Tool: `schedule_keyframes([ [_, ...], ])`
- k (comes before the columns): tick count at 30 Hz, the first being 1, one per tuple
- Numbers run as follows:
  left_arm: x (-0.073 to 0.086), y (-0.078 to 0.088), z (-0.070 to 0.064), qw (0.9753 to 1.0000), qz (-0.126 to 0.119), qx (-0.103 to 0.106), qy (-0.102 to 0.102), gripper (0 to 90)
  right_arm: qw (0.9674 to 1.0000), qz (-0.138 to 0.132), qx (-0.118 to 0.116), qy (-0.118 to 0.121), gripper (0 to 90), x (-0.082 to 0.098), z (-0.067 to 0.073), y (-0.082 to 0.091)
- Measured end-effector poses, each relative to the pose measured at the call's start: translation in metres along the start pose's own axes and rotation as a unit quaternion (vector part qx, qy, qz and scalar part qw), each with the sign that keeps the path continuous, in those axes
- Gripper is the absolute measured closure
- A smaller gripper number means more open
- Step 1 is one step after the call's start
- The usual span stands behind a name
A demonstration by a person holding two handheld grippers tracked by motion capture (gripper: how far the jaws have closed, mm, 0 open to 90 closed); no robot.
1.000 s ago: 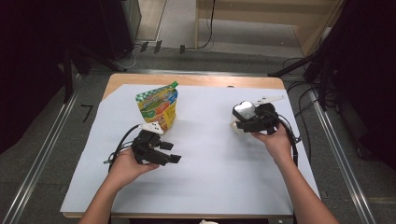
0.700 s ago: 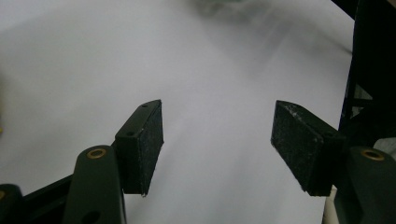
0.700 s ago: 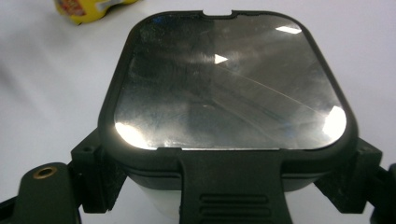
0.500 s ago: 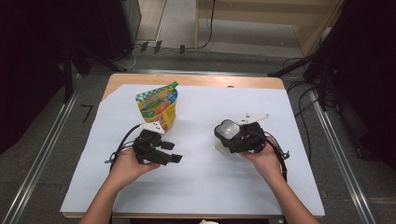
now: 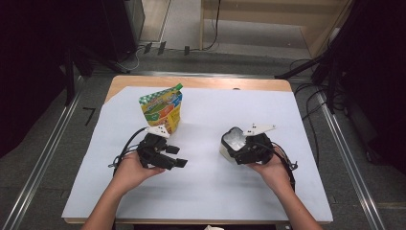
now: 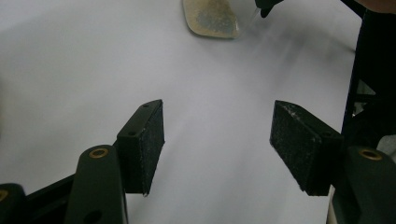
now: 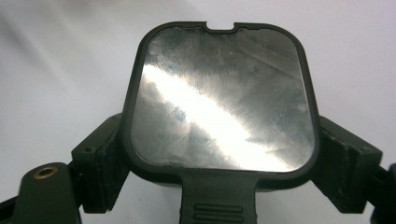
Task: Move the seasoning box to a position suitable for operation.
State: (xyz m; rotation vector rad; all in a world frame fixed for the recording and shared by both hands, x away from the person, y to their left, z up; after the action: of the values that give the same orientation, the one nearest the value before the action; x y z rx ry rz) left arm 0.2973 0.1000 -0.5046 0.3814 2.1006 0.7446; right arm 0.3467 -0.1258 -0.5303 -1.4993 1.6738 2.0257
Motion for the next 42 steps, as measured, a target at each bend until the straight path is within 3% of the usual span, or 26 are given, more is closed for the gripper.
schedule_keyframes([
  [9, 0.001, 0.001, 0.001, 1.0, -0.001, 0.001, 0.0, 35.9, 0.9998, -0.008, 0.005, -0.015, 13.4, -0.002, -0.005, 0.027],
  [13, 0.001, 0.0, 0.0, 1.0, 0.002, 0.001, -0.001, 35.7, 0.9997, -0.009, -0.004, -0.024, 19.0, 0.005, -0.006, 0.046],
  [16, 0.0, -0.001, 0.0, 1.0, 0.001, 0.001, -0.001, 35.5, 0.9995, -0.011, -0.008, -0.027, 24.7, 0.008, -0.005, 0.052],
  [18, 0.0, -0.001, 0.0, 1.0, 0.002, 0.003, -0.002, 35.4, 0.9992, -0.015, -0.02, -0.032, 36.6, 0.012, -0.002, 0.06],
  [19, 0.0, -0.001, 0.0, 1.0, 0.002, 0.003, -0.002, 35.4, 0.9992, -0.015, -0.02, -0.032, 36.6, 0.012, -0.002, 0.06],
  [20, 0.0, -0.002, 0.0, 1.0, 0.001, 0.003, -0.002, 35.4, 0.9992, -0.018, -0.019, -0.03, 45.2, 0.014, -0.002, 0.064],
  [22, 0.0, -0.002, 0.0, 1.0, 0.002, 0.003, -0.004, 35.4, 0.9992, -0.019, -0.021, -0.028, 47.7, 0.014, -0.001, 0.065],
  [24, -0.001, -0.003, 0.0, 1.0, 0.003, 0.005, -0.007, 35.4, 0.9988, -0.022, -0.032, -0.031, 61.2, 0.013, 0.002, 0.069],
  [27, -0.001, -0.004, 0.001, 1.0, 0.003, 0.005, -0.007, 35.4, 0.9983, -0.02, -0.046, -0.029, 69.2, 0.015, 0.005, 0.069],
  [30, -0.003, -0.006, 0.001, 0.9999, 0.005, 0.006, -0.009, 35.4, 0.9968, -0.005, -0.073, -0.032, 83.5, 0.021, 0.013, 0.064],
  [33, -0.004, -0.009, 0.001, 0.9999, 0.007, 0.005, -0.013, 35.4, 0.9966, 0.007, -0.076, -0.033, 90.0, 0.027, 0.016, 0.056],
  [42, -0.005, -0.013, 0.001, 0.9998, 0.012, 0.004, -0.018, 35.3, 0.9948, 0.033, -0.073, -0.063, 90.0, 0.04, 0.008, 0.039],
])
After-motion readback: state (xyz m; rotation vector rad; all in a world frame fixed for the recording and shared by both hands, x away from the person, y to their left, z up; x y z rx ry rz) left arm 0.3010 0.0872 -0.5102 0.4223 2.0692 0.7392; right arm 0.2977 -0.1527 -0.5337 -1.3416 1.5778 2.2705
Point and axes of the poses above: each handheld gripper's, and its own axes: y roughly backward along the jaws, x roughly out of its underside, z roughly to its left, the point moved 9 cm from there along -y, roughly forward along the jaws, and after that the axes turned 12 degrees about x, right-handed, at the moved point
